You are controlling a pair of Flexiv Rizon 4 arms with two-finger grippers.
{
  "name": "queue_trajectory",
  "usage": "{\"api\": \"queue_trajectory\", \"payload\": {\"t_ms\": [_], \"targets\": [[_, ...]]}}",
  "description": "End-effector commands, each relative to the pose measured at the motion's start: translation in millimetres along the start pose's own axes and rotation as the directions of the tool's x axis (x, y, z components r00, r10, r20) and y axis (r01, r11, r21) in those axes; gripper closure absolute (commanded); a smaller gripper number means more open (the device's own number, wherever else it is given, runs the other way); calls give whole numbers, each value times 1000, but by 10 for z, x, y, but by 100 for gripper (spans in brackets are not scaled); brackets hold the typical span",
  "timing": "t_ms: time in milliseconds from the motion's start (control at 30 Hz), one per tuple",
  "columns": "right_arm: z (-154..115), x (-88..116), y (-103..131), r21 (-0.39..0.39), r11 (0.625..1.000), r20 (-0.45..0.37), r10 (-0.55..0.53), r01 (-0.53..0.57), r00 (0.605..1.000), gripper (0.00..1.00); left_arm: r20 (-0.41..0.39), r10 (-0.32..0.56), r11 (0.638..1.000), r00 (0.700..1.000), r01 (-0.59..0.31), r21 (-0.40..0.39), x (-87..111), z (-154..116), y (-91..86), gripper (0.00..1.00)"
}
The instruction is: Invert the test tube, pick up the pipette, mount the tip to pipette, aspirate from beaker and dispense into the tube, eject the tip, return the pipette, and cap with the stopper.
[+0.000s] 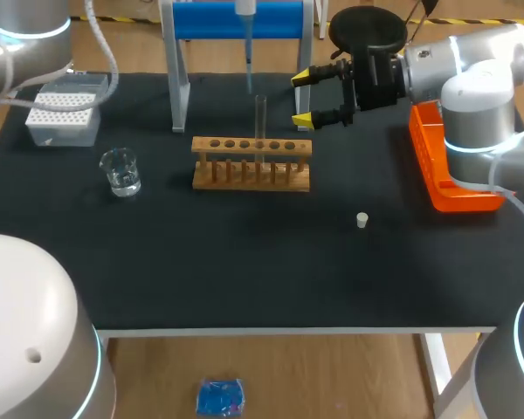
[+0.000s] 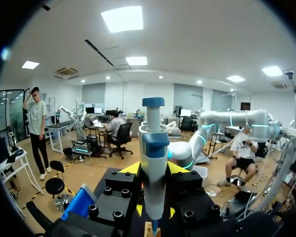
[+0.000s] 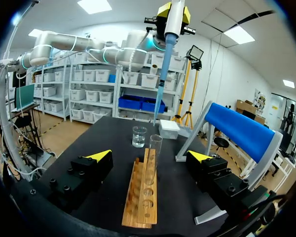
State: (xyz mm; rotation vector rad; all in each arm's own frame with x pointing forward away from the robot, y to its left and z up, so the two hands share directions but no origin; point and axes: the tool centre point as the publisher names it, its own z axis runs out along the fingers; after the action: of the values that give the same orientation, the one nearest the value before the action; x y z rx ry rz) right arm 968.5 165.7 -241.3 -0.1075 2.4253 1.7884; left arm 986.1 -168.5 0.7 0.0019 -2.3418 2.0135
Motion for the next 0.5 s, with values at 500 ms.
{"api": "queue_trajectory", "payload": {"t_ms": [500], "targets": [[3,-3,-4,0,1000,0,-1,1,1000,0,-1,5,1000,1000,-5,-8,-133,170,-63,100]]}}
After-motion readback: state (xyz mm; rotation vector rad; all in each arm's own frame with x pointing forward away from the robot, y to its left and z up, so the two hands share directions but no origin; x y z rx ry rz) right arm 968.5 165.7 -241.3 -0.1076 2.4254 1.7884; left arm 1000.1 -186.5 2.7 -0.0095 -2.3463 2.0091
